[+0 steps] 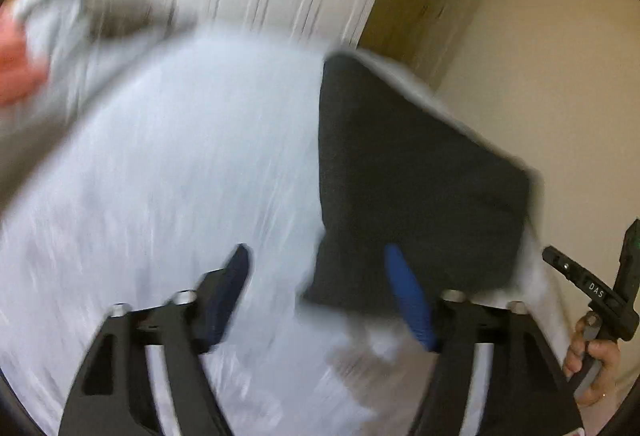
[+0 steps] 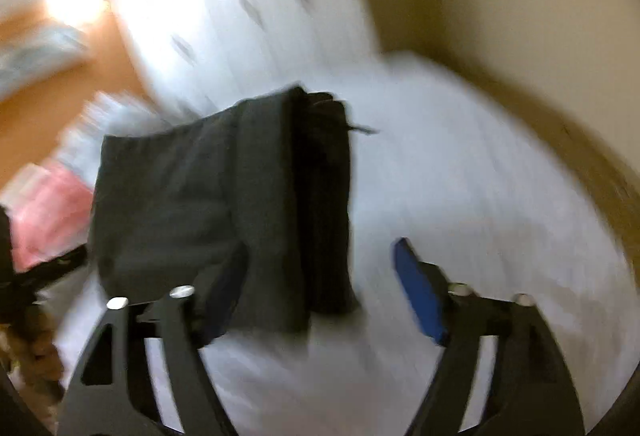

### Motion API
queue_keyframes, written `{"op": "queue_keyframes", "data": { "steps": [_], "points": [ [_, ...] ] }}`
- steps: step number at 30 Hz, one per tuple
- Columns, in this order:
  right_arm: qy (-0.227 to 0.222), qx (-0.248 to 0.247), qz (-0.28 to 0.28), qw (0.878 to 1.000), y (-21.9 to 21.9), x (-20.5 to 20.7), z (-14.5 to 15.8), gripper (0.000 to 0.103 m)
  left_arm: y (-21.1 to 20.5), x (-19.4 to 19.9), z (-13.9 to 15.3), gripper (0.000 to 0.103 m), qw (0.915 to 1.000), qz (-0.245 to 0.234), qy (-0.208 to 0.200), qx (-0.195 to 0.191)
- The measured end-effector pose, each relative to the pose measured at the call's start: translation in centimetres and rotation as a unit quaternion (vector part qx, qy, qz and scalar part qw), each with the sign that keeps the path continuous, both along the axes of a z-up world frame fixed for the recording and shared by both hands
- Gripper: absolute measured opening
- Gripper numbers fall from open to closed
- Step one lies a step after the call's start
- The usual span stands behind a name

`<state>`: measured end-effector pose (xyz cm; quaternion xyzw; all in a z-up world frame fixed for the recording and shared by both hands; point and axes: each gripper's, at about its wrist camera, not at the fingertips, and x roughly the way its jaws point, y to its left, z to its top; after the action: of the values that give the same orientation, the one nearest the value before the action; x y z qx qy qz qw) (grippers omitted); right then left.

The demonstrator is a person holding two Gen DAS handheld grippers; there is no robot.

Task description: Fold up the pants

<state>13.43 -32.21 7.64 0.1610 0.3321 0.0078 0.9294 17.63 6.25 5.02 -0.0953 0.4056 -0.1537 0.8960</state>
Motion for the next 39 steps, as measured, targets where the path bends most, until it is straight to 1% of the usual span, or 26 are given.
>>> {"op": "queue_keyframes", "data": {
  "steps": [2,3,4,5,6,7,8,9,11,13,16,17,18,20,23,24,26,29,30,32,34,35,36,37,38,39],
  "points": [
    [0.053,0.016,0.009,0.998,0.1,-1.2,-6.4,0.062,0.7,-1.6,-4.7,0.061,0.9994,0.009,0.012,0.03],
    [0.064,0.011,0.007,0.998,0.2,-1.8,-8.0,0.062,0.7,-1.9,-5.6,0.061,0.9991,0.013,0.012,0.04],
    [0.082,0.005,0.002,0.997,0.4,-1.7,-8.6,0.062,0.4,-2.3,-6.4,0.061,0.9988,0.013,0.012,0.045],
    [0.102,0.005,-0.001,0.995,0.7,-1.4,-8.7,0.062,0.4,-2.7,-7.0,0.061,0.9993,0.012,0.009,0.036],
    [0.082,0.024,0.019,0.996,1.0,-1.1,-8.0,0.062,0.3,-1.7,-7.3,0.061,0.9995,0.014,0.007,0.028],
    [0.06,0.027,0.026,0.998,1.1,-1.0,-7.4,0.064,0.2,-2.0,-7.5,0.061,0.9997,0.02,0.001,0.016],
    [0.046,0.02,0.024,0.998,1.9,-0.8,-7.3,0.07,0.2,-2.9,-7.6,0.063,0.9997,0.023,-0.002,0.013],
    [0.036,0.007,0.014,0.999,2.4,-0.4,-6.8,0.071,-0.1,-2.9,-7.8,0.063,0.9996,0.025,-0.005,0.015],
    [0.034,0.005,0.004,0.999,2.9,0.8,-6.9,0.071,-1.0,-2.7,-7.9,0.063,0.9992,0.022,-0.009,0.031],
    [0.037,0.006,0.005,0.999,2.5,1.4,-7.2,0.065,-1.0,-2.7,-7.9,0.064,0.9988,0.019,-0.014,0.042],
    [0.036,-0.012,0.019,0.999,2.7,0.9,-6.8,0.047,-1.4,-2.5,-8.0,0.067,0.9987,0.023,-0.014,0.044],
    [0.035,-0.022,0.028,0.999,3.1,1.0,-6.7,0.034,-1.4,-2.5,-8.1,0.067,0.9989,0.023,-0.011,0.04],
    [0.039,-0.032,0.029,0.998,3.5,1.2,-6.6,0.032,-1.5,-2.6,-8.2,0.067,0.999,0.023,-0.009,0.037],
    [0.045,-0.033,0.022,0.998,3.0,2.1,-7.1,0.033,-1.6,-2.5,-8.3,0.067,0.9991,0.021,-0.009,0.034],
    [0.065,-0.004,-0.01,0.998,1.3,4.6,-8.1,0.057,-1.7,-2.3,-8.3,0.069,0.9995,0.016,-0.007,0.027],
    [0.068,0.008,-0.016,0.998,0.6,5.3,-8.5,0.059,-1.6,-2.2,-8.3,0.069,0.9996,0.016,-0.005,0.022],
    [0.077,0.019,-0.016,0.997,0.2,7.1,-9.2,0.059,-1.4,-2.1,-8.4,0.071,0.9998,0.018,-0.001,0.011],
    [0.087,0.025,0.014,0.996,0.9,9.5,-10.1,0.042,-1.4,-1.8,-8.6,0.071,0.9998,0.016,-0.001,0.014],
    [0.09,0.017,0.022,0.996,1.3,10.1,-10.4,0.025,-1.5,-1.7,-8.7,0.071,0.9996,0.019,-0.002,0.023],
    [0.103,-0.027,0.027,0.994,2.2,11.1,-10.4,0.017,-1.6,-1.5,-8.9,0.071,0.9993,0.018,-0.004,0.031],
    [0.071,-0.063,0.019,0.995,2.2,11.1,-8.7,0.01,-1.4,-1.5,-8.8,0.071,0.9994,0.018,-0.006,0.029],
    [0.068,-0.087,0.009,0.994,2.0,11.1,-8.6,0.01,-1.3,-1.4,-8.8,0.073,0.9995,0.018,-0.005,0.024],
    [0.089,-0.114,-0.002,0.99,1.6,11.5,-9.5,0.013,-1.1,-1.2,-8.8,0.077,0.9998,0.016,-0.002,0.014],
    [0.115,-0.117,0.0,0.986,1.3,11.8,-10.5,0.013,-0.9,-0.9,-8.9,0.081,0.9998,0.016,0.002,0.006],
    [0.137,-0.098,0.009,0.986,0.5,11.8,-11.4,0.015,-0.5,-0.5,-9.1,0.081,0.9997,0.021,0.011,-0.003],
    [0.125,-0.074,0.007,0.989,-0.2,11.2,-11.2,0.025,-0.3,-0.2,-9.0,0.081,0.9996,0.019,0.018,-0.014]
  ]
}}
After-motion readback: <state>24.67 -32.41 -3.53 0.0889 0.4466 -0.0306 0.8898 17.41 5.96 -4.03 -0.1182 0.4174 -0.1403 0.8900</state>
